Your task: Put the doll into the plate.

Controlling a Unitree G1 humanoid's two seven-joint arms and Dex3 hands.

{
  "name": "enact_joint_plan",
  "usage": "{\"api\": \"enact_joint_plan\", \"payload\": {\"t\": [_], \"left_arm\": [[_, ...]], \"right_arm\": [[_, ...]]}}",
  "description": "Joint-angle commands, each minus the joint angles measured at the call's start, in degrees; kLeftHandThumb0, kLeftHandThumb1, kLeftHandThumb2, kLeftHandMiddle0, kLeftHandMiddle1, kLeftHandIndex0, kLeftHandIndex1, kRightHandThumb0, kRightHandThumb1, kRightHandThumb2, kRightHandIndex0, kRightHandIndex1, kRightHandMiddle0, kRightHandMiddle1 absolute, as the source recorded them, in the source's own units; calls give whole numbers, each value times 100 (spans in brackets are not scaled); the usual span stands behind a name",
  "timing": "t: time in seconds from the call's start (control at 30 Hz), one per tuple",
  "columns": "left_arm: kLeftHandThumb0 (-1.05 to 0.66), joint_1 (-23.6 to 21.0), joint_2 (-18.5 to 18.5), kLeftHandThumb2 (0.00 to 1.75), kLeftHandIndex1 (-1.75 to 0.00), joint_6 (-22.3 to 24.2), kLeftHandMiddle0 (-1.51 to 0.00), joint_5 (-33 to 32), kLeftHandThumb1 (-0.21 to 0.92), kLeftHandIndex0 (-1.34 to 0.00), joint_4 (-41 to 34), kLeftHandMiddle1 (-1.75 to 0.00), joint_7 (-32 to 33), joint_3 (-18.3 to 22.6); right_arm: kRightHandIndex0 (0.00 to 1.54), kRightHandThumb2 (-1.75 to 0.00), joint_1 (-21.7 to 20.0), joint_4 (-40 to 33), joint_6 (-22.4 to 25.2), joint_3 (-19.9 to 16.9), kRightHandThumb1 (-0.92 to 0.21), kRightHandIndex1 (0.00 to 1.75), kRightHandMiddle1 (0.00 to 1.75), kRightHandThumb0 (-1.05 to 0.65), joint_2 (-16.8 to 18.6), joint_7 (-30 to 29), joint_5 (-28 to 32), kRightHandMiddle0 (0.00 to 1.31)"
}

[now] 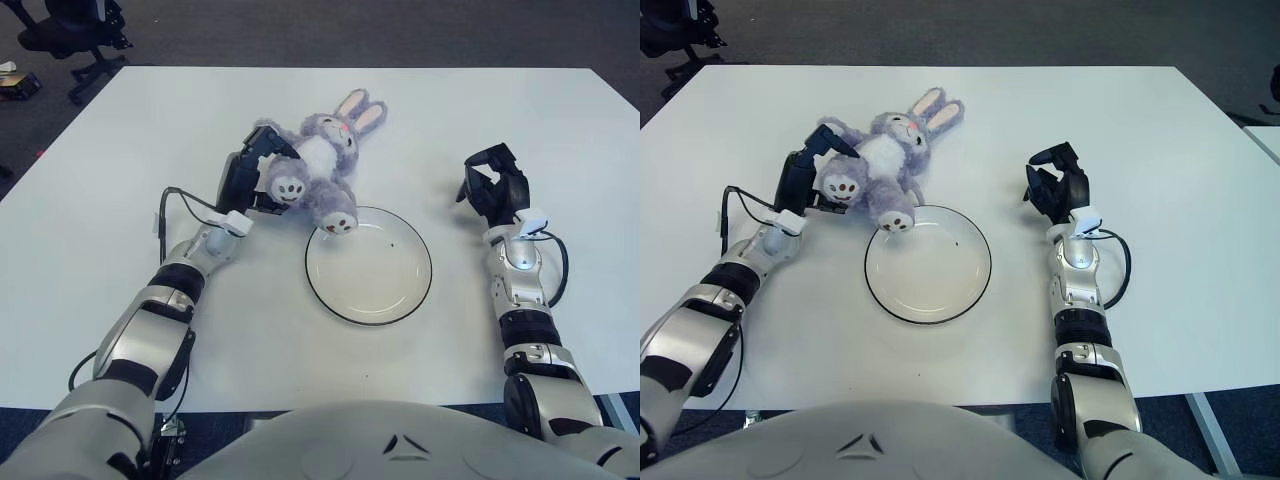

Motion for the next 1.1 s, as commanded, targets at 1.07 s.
{"api": "enact_joint_plan", "payload": {"t": [1.07], "left_arm": [[0,-267,-1616,151,-173,2113,-72,-4682,15,-53,-154,-175,-6956,2381]], "right_arm": [[83,-32,167,-260,531,740,-92,168,154,-36,-473,-256,-1329,41]]}}
